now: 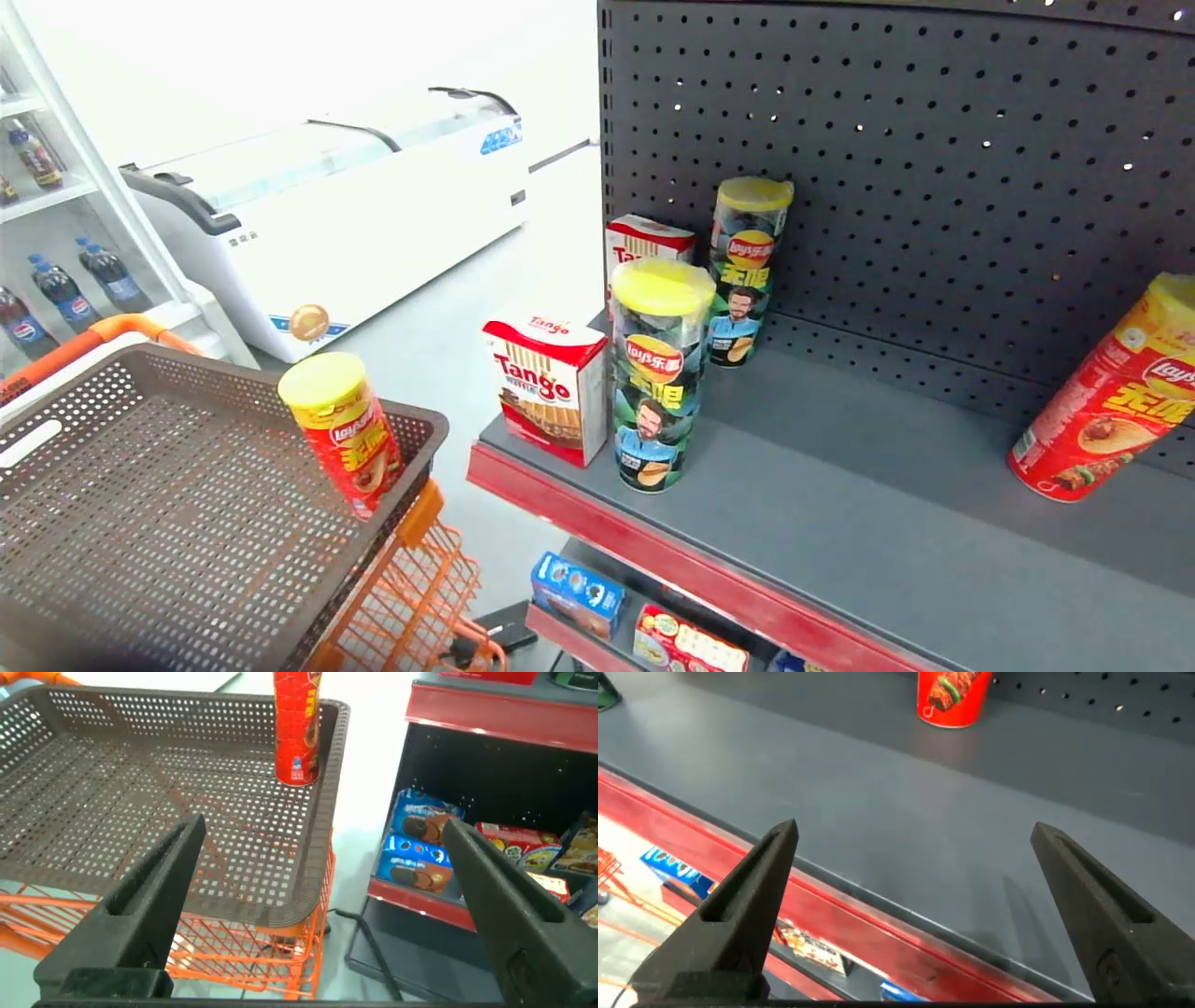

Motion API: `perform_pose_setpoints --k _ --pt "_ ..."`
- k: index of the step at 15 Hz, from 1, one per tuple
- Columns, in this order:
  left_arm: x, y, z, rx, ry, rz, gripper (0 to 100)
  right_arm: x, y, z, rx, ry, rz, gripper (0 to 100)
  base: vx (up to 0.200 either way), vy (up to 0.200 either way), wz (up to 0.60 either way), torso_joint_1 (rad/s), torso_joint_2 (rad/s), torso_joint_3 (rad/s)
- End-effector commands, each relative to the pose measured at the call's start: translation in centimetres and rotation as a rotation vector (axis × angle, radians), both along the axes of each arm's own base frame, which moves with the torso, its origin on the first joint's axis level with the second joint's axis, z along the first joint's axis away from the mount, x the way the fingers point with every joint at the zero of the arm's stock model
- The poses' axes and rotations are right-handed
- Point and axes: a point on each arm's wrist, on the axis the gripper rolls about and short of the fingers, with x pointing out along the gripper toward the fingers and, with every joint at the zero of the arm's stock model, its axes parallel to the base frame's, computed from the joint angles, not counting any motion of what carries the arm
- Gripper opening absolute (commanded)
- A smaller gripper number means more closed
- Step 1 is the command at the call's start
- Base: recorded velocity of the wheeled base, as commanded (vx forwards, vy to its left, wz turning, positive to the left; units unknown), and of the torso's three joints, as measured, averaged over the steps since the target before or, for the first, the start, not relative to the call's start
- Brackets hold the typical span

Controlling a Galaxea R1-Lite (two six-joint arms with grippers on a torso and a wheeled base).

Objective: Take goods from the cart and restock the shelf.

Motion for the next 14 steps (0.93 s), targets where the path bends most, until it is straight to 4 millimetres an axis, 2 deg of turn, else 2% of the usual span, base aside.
perform_pose_setpoints --k 1,5,6,7,8,9,10,12,14 --pt "0.0 0.0 0.0 -0.001 0.001 0.001 100 0.0 0.0 0.0 0.0 0.001 -0.001 100 0.0 0.0 0.0 0.0 0.0 0.0" --pt "0.0 0.0 0.1 0.013 -0.003 0.001 100 0.0 0.0 0.0 0.0 0.001 -0.001 100 0.0 0.0 0.0 0.0 0.0 0.0" --pt "-0.3 0.0 1.8 0.039 -0.036 -0.003 100 0.0 0.0 0.0 0.0 0.001 -0.001 100 0.0 0.0 0.0 0.0 0.0 0.0" --pt "0.1 0.0 4.5 0.043 0.007 -0.011 100 0.0 0.0 0.0 0.0 0.001 -0.001 100 0.0 0.0 0.0 0.0 0.0 0.0" --pt "1.0 0.0 7.0 0.043 0.059 -0.012 100 0.0 0.0 0.0 0.0 0.001 -0.001 100 0.0 0.0 0.0 0.0 0.0 0.0" --pt "2.3 0.0 8.6 0.041 0.105 -0.015 100 0.0 0.0 0.0 0.0 0.001 -0.001 100 0.0 0.0 0.0 0.0 0.0 0.0" --pt "3.4 0.0 9.5 0.042 0.133 -0.023 100 0.0 0.0 0.0 0.0 0.001 -0.001 100 0.0 0.0 0.0 0.0 0.0 0.0" --pt "7.4 0.0 11.6 0.011 0.221 0.013 100 0.0 0.0 0.0 0.0 0.001 -0.001 100 0.0 0.0 0.0 0.0 0.0 0.0" --pt "10.3 0.6 11.8 0.002 0.321 0.08 100 0.0 0.0 0.0 0.0 0.001 -0.001 100 0.0 0.0 0.0 0.0 0.0 0.0"
